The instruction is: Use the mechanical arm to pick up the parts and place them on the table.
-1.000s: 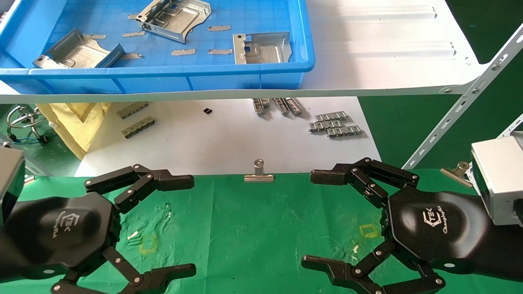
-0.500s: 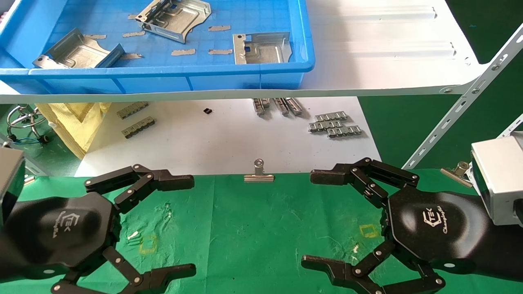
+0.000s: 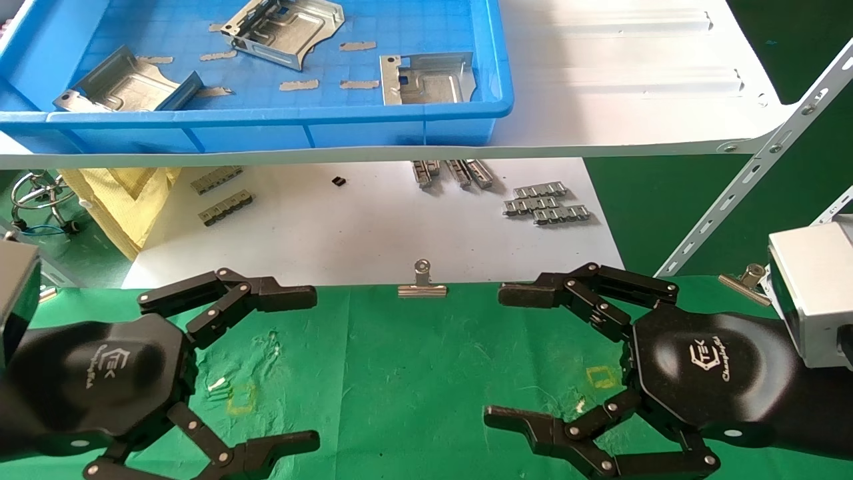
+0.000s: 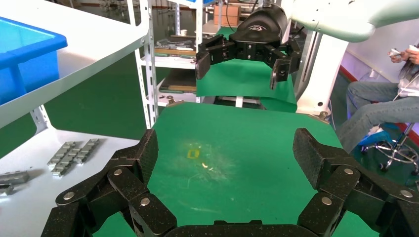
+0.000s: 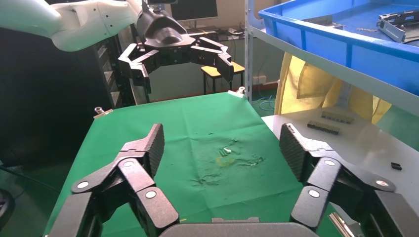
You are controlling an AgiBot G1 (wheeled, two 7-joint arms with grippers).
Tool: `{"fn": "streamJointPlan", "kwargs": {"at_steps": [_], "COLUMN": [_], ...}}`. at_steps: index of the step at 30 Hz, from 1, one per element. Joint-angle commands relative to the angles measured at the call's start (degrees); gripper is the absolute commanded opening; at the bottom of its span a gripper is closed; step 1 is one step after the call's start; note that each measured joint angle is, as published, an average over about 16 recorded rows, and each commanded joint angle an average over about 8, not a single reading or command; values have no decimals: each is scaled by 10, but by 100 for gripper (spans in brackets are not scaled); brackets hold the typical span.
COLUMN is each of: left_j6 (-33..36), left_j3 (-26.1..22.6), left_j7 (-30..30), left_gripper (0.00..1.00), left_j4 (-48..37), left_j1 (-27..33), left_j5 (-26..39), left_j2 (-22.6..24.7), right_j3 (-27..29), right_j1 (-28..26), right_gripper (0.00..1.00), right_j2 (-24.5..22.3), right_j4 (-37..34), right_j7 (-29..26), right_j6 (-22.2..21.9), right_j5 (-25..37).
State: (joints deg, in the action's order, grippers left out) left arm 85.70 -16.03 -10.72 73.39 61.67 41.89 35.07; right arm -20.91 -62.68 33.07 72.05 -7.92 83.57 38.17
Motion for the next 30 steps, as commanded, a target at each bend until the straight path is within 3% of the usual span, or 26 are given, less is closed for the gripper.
{"fn": "streamJointPlan", "kwargs": {"at_steps": [1,24,30], "left_j6": [0,0,-11], "left_j3": [0,1,5], "left_j7": [0,1,6], "left_gripper": [100,100,100], "left_j4": [0,0,-13], "left_j1": [0,1,42], "left_j5": [0,0,11], "left_j2": [0,0,9], "right_j3": [0,0,0], "right_j1": [0,0,0], "right_gripper": [0,0,0], "right_j2": [0,0,0], "right_j4": [0,0,0], "right_j7": [0,0,0], "right_j6": [0,0,0], "right_j5": [0,0,0]}}
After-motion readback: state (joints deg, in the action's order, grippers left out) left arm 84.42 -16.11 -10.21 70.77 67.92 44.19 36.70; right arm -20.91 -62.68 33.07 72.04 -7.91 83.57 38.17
